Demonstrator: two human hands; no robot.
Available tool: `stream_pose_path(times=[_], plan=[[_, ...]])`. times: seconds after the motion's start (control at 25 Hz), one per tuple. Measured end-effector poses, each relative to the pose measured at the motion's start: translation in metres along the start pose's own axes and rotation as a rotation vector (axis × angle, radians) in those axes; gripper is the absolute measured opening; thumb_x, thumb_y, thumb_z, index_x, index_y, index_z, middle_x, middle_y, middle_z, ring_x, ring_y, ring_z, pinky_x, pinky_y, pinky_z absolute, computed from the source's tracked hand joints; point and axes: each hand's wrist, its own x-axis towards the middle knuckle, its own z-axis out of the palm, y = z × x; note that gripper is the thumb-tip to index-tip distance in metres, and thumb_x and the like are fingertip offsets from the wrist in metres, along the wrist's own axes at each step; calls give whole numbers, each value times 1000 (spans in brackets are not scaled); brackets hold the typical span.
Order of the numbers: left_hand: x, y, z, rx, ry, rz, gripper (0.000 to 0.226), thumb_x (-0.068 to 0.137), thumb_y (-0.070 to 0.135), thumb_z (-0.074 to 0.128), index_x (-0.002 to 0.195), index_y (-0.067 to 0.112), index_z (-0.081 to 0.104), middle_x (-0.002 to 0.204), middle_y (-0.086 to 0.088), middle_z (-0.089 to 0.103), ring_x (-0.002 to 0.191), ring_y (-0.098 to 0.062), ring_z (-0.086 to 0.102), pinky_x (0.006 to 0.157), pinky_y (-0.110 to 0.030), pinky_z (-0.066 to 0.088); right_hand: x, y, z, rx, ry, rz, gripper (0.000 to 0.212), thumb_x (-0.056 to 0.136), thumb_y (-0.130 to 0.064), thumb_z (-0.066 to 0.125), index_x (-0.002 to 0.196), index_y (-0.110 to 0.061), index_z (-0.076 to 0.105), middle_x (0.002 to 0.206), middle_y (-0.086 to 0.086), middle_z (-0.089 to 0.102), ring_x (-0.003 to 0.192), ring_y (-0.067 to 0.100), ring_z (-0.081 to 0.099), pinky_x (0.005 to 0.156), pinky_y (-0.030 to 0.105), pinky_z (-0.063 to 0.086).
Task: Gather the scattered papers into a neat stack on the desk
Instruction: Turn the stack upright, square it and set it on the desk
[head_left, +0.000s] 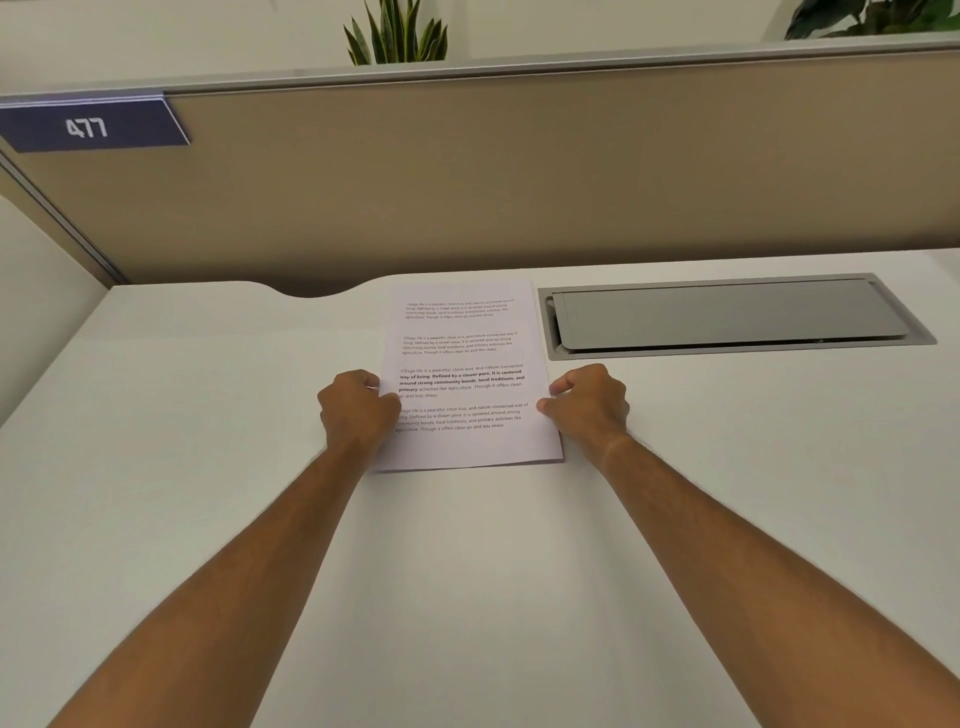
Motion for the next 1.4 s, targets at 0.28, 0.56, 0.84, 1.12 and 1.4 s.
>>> stream_pose_path(times=[0.28, 0.56, 0.84, 1.12, 1.4], plan=[[1, 0, 0, -4, -7, -8, 27, 79, 10, 64, 106, 10, 69, 111, -10, 69, 92, -27, 62, 81, -27, 43, -3, 1, -2, -1, -7, -25, 15, 81, -15, 78, 92, -6, 73, 104, 9, 73, 78, 17, 51, 77, 24, 39], [1, 0, 0, -2, -4, -19, 29, 79, 10, 63, 107, 11, 70, 112, -10, 69, 88, -26, 61, 80, -27, 43, -3, 0, 0, -5, 6, -17, 16, 81, -16, 79, 94, -6, 73, 106, 9, 73, 78, 16, 51, 77, 23, 39], [2, -1, 1, -11, -7, -18, 26, 79, 13, 67, 105, 11, 70, 109, -10, 70, 94, -29, 64, 81, -27, 43, -3, -2, 1, -18, 12, -10, 19, 82, -16, 78, 98, -7, 74, 109, 10, 73, 90, 22, 61, 81, 25, 42], [1, -1, 1, -3, -8, -21, 26, 79, 13, 67, 105, 11, 70, 107, -9, 71, 90, -27, 62, 80, -27, 43, -3, -3, 1, -16, 19, -10, 18, 83, -15, 76, 100, -7, 75, 109, 10, 73, 99, 25, 65, 81, 24, 41], [-1, 0, -1, 1, -16, -21, 25, 78, 10, 65, 103, 9, 71, 105, -10, 70, 82, -25, 59, 79, -27, 46, -4, -4, -1, -12, 19, -23, 18, 84, -14, 76, 101, -6, 75, 110, 11, 73, 102, 26, 65, 89, 31, 46]])
